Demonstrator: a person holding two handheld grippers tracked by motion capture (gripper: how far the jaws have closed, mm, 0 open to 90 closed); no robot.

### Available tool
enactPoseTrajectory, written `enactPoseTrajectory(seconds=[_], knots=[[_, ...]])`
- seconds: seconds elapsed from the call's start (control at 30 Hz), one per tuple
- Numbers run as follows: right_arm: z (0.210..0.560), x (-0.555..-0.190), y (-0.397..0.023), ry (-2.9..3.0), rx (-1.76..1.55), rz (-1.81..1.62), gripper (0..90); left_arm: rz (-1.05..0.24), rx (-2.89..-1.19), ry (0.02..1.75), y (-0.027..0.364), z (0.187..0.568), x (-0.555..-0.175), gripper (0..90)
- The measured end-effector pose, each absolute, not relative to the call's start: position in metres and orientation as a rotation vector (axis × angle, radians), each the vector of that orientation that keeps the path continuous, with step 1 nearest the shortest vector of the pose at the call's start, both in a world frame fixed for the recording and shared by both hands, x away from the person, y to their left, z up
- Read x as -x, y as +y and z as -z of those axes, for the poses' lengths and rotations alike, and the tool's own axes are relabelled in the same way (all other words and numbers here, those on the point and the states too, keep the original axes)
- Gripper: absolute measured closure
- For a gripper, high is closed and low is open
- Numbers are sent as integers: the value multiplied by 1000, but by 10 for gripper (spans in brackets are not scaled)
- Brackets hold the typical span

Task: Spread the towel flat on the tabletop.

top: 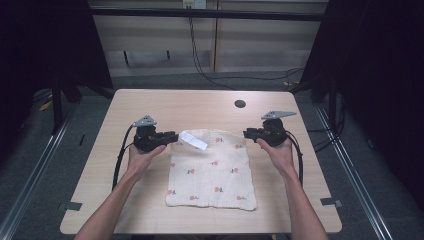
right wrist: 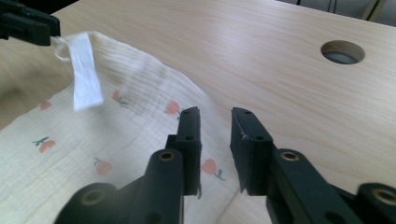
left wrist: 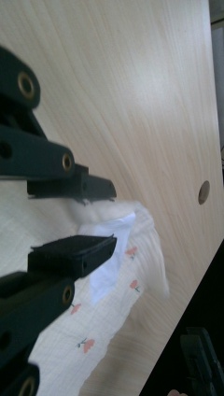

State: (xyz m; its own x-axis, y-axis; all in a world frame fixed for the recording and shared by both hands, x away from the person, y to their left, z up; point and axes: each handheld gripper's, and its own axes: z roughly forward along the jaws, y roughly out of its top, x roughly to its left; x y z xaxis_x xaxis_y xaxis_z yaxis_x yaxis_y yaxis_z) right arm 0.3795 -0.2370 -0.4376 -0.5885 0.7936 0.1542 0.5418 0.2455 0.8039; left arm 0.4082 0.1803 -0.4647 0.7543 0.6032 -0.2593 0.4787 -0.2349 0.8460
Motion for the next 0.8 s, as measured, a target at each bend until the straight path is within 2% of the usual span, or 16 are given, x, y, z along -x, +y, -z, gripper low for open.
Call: enactPoseTrajectory(seconds=[0.13, 0.23, 0.33, 0.4, 0.5, 0.57, 0.8], knots=[[435, -376, -242, 2230, -1238, -1267, 727, -150, -1877, 855, 184, 464, -406, 618], [431, -370, -243, 2246, -1216, -1261, 697, -145, -1884, 836, 188, 461, -401, 617], [426, -359, -244, 2273, -1199, -1271, 583, -137, -1887, 813, 194, 456, -392, 620], [423, -349, -245, 2295, -1177, -1250, 552, -133, -1898, 790, 198, 453, -385, 624], [422, -334, -246, 2314, -1159, -1261, 540, -120, -1914, 758, 203, 448, -374, 630], [422, -324, -245, 2327, -1136, -1269, 541, -48, -1862, 754, 209, 447, -368, 642], [423, -290, -236, 2395, -1082, -1290, 539, -50, -1931, 756, 220, 445, -339, 637]])
